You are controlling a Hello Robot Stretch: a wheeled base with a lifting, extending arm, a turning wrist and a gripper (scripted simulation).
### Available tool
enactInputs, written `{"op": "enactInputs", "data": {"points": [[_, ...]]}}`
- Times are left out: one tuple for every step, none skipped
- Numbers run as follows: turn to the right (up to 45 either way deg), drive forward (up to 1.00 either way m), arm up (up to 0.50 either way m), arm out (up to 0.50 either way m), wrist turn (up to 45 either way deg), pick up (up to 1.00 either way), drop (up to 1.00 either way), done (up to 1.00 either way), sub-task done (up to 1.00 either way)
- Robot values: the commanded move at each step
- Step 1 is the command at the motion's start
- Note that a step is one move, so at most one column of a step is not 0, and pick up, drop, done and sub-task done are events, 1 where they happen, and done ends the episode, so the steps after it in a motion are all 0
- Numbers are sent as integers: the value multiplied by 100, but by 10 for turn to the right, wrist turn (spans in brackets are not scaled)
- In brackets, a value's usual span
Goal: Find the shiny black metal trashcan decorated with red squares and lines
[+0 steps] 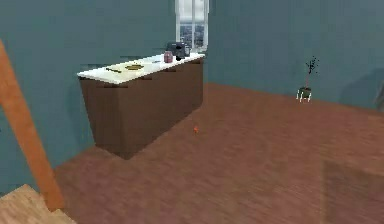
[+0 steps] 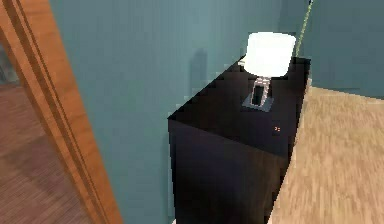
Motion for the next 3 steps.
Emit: {"op": "enactInputs", "data": {"points": [[-60, 0, 0, 0, 0, 0, 0, 0, 0], [0, 30, 0, 0, 0, 0, 0, 0, 0], [450, 0, 0, 0, 0, 0, 0, 0, 0]]}}
